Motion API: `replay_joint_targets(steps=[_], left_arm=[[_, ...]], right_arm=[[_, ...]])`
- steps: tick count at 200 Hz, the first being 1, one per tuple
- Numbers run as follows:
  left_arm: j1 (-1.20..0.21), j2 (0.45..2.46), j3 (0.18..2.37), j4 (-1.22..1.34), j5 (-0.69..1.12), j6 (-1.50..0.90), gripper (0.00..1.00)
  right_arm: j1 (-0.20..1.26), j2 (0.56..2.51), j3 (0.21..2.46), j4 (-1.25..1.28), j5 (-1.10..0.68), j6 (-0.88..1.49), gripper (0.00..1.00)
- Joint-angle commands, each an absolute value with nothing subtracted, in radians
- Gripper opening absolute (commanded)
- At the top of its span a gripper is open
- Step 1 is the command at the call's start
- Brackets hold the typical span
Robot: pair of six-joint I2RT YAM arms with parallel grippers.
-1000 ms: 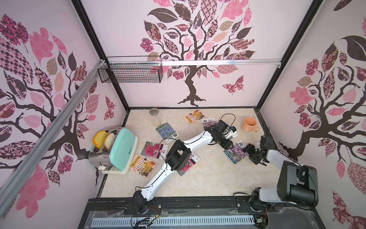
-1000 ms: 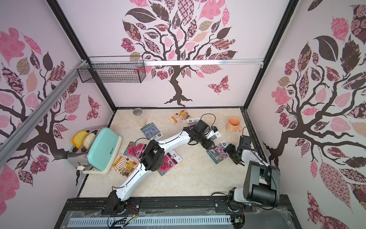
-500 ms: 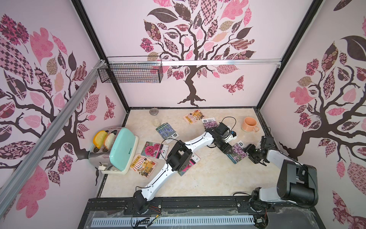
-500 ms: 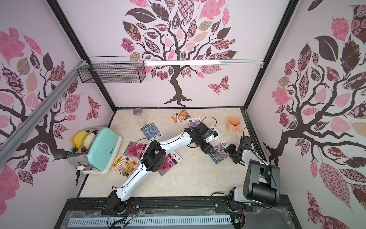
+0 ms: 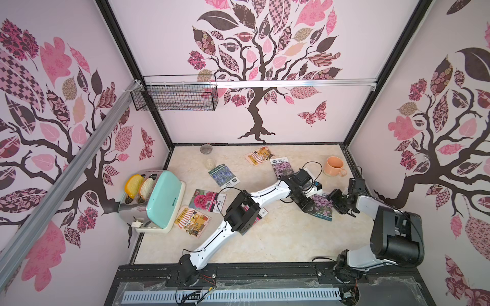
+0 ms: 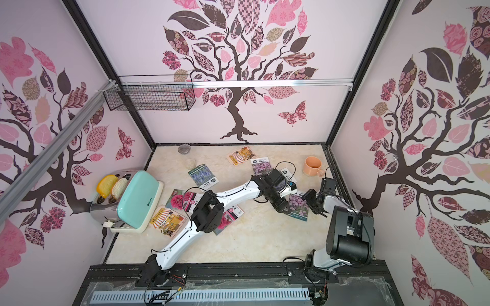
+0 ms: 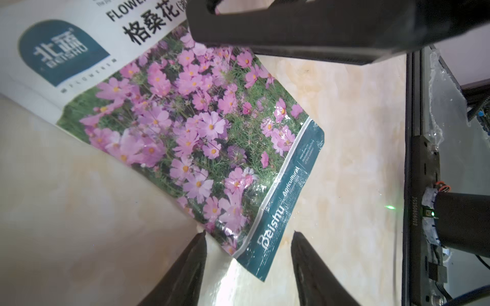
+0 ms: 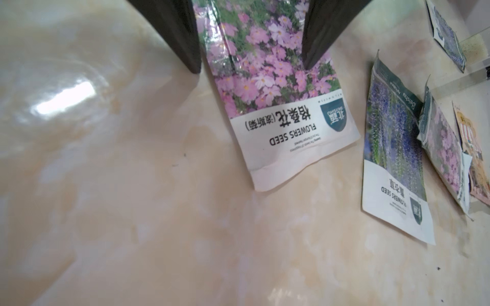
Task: Arrange the seed packets in a row
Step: Adjust the seed packet at the center of the board.
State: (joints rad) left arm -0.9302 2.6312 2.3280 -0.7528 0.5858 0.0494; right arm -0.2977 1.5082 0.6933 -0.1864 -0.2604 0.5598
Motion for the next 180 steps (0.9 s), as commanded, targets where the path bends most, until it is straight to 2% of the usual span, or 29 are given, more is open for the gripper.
replay_joint_targets(steps=[1, 55, 180], left_arm=[[-0.936, 2.634, 2.324, -0.754, 0.565, 0.020, 0.54], [-0.961, 2.664, 2.396, -0.738, 0.529, -0.016, 0.53], [-0.968, 2.755, 2.490, -0.678, 0.209, -0.104, 0.56]], right_arm=[[-0.302, 1.574, 0.673, -0.316, -0.123, 0.552, 0.62], [-0.303, 1.584, 0.675, -0.318, -0.125, 0.537, 0.59], [-0.302, 1.616, 0.709, -0.343, -0.175, 0.504, 0.54]])
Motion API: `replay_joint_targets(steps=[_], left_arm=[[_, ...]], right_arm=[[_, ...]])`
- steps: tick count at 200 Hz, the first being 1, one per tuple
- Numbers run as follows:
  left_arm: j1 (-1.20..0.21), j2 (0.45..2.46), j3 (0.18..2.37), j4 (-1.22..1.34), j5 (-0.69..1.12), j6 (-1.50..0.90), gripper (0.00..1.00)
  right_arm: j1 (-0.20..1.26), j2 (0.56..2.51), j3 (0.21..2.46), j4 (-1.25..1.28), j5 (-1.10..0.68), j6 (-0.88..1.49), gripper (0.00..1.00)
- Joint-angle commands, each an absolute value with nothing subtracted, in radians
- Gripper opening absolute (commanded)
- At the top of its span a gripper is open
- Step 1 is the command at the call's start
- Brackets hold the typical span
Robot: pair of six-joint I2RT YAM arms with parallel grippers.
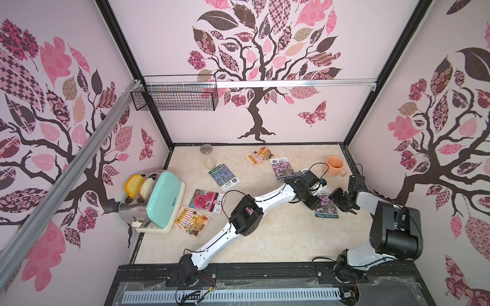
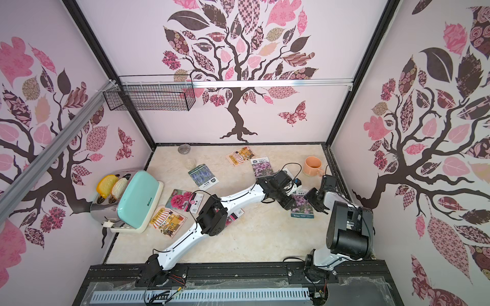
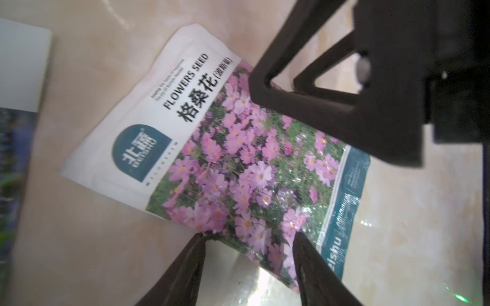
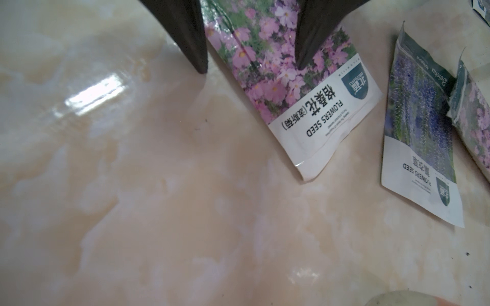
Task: Arrange the seed packets in a row
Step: Adjust the seed packet at the center of the board.
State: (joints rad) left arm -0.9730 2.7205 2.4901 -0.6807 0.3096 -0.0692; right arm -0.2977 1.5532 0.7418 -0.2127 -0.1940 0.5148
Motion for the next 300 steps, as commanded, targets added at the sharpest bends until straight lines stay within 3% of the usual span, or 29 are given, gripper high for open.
replay_joint_targets(steps=[1, 67, 142, 203, 300], left_arm=[[-0.968, 2.754, 2.490, -0.678, 0.207, -0.104, 0.56], [-0.963, 2.824, 2.577, -0.634, 0.203, -0.160, 0.51], [-0.973, 2.803, 2.524, -0.611, 0.219, -0.156, 0.43], [-0.982, 2.761, 2.419, -0.561, 0.217, -0.184, 0.39], [-0.985, 2.668, 2.262, -0.493, 0.234, -0.217, 0.32]], right_arm=[[-0.302, 1.615, 0.709, -0.343, -0.175, 0.504, 0.54], [-0.303, 1.485, 0.676, -0.352, -0.178, 0.516, 0.54], [-0.301, 1.350, 0.689, -0.413, -0.172, 0.495, 0.54], [-0.211, 1.424, 0.700, -0.441, -0.272, 0.498, 0.53], [-0.162, 1.572, 0.733, -0.500, -0.109, 0.490, 0.57]])
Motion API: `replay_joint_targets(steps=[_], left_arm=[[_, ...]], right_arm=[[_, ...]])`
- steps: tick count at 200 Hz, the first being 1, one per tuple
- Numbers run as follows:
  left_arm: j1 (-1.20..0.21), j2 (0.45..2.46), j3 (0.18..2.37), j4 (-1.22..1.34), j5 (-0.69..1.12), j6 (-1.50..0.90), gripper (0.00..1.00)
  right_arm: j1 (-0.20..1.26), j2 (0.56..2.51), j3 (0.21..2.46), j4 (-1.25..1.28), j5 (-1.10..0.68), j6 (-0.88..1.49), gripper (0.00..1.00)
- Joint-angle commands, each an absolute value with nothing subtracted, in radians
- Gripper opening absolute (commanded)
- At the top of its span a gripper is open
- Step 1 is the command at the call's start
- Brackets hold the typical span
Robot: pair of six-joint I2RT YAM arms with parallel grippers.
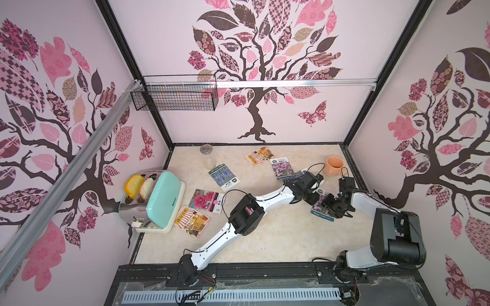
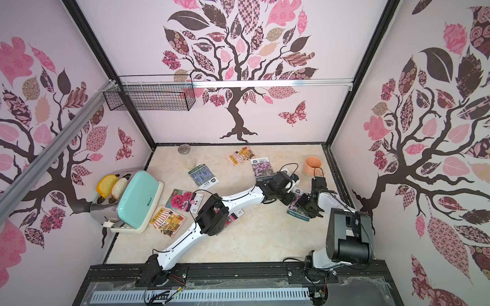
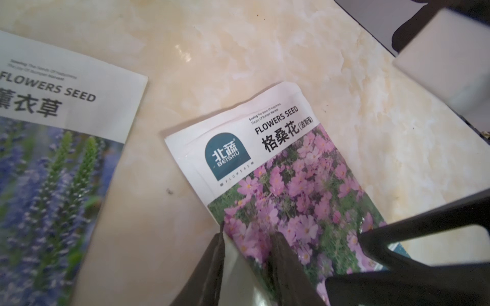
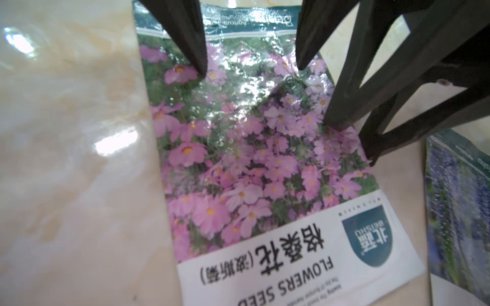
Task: Arrange the seed packets in a row
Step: Adjust the seed packet at the center of the board.
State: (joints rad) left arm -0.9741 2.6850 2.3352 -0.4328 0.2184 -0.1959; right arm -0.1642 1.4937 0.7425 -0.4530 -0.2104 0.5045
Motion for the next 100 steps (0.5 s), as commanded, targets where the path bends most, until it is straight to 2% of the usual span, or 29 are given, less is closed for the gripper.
replay_joint_targets(steps=[1, 39, 64, 86, 100], left_arm=[[-0.985, 2.667, 2.260, -0.493, 0.235, -0.217, 0.32], [-0.986, 2.672, 2.277, -0.496, 0.250, -0.209, 0.30], [-0.992, 2.700, 2.332, -0.519, 0.270, -0.203, 0.27], [-1.002, 2.714, 2.363, -0.538, 0.291, -0.201, 0.25], [-1.012, 2.712, 2.361, -0.531, 0.287, -0.197, 0.26]], right_arm=[[-0.161, 1.575, 0.733, -0.500, -0.108, 0.489, 0.57], [-0.178, 1.601, 0.722, -0.511, -0.046, 0.488, 0.58], [-0.198, 1.591, 0.713, -0.529, 0.017, 0.501, 0.62], [-0.224, 1.604, 0.717, -0.541, 0.014, 0.505, 0.62], [-0.247, 1.616, 0.714, -0.528, -0.021, 0.495, 0.58]])
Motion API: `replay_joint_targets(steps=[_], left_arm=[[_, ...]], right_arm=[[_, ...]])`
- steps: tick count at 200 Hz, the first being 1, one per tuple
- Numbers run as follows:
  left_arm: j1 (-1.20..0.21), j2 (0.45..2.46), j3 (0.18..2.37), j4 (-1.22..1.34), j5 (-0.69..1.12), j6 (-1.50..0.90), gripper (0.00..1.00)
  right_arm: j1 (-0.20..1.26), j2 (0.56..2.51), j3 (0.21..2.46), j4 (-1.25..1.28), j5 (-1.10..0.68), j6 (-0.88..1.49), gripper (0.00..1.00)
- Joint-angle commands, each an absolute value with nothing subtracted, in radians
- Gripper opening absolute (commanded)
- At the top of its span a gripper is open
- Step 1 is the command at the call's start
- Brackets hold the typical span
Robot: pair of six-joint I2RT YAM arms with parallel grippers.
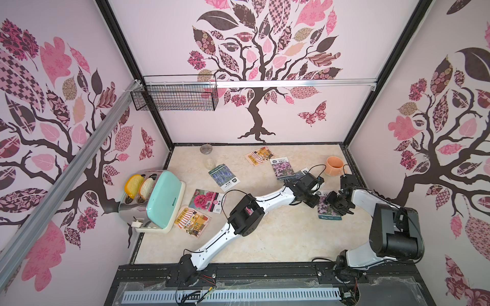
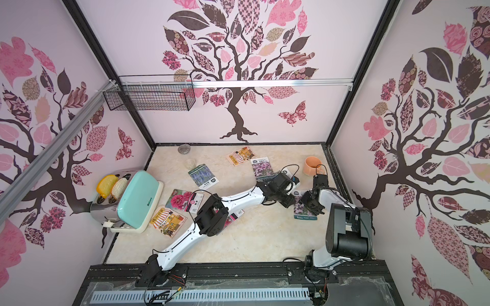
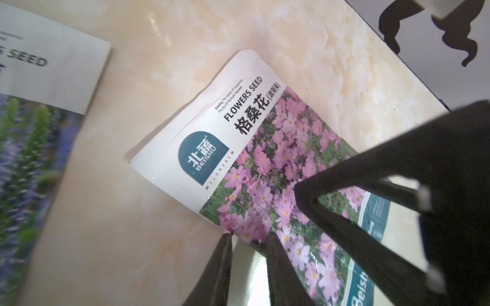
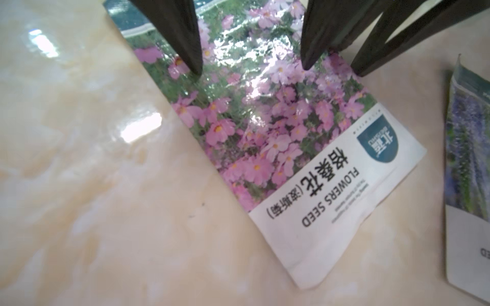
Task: Arrange the seed packets in a row
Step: Adjust the seed packet at the center of the board.
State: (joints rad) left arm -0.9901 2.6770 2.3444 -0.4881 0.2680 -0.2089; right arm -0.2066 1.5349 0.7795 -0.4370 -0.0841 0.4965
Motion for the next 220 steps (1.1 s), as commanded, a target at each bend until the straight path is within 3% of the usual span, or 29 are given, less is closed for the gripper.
replay_joint_targets(steps=[1, 79, 123, 163, 220], left_arm=[[-1.013, 2.714, 2.362, -0.530, 0.287, -0.198, 0.26], [-1.040, 2.853, 2.617, -0.505, 0.276, -0.200, 0.29], [-1.040, 2.805, 2.522, -0.449, 0.276, -0.198, 0.30], [-1.065, 2.850, 2.609, -0.474, 0.301, -0.213, 0.30], [-1.094, 2.827, 2.573, -0.459, 0.252, -0.185, 0.33]], right_arm=[[-0.248, 1.617, 0.714, -0.528, -0.020, 0.494, 0.58], [-0.302, 1.578, 0.701, -0.534, 0.015, 0.514, 0.59], [-0.322, 1.584, 0.709, -0.539, 0.038, 0.515, 0.60], [-0.385, 1.553, 0.700, -0.528, 0.019, 0.517, 0.62], [-0.387, 1.548, 0.695, -0.517, -0.004, 0.509, 0.62]])
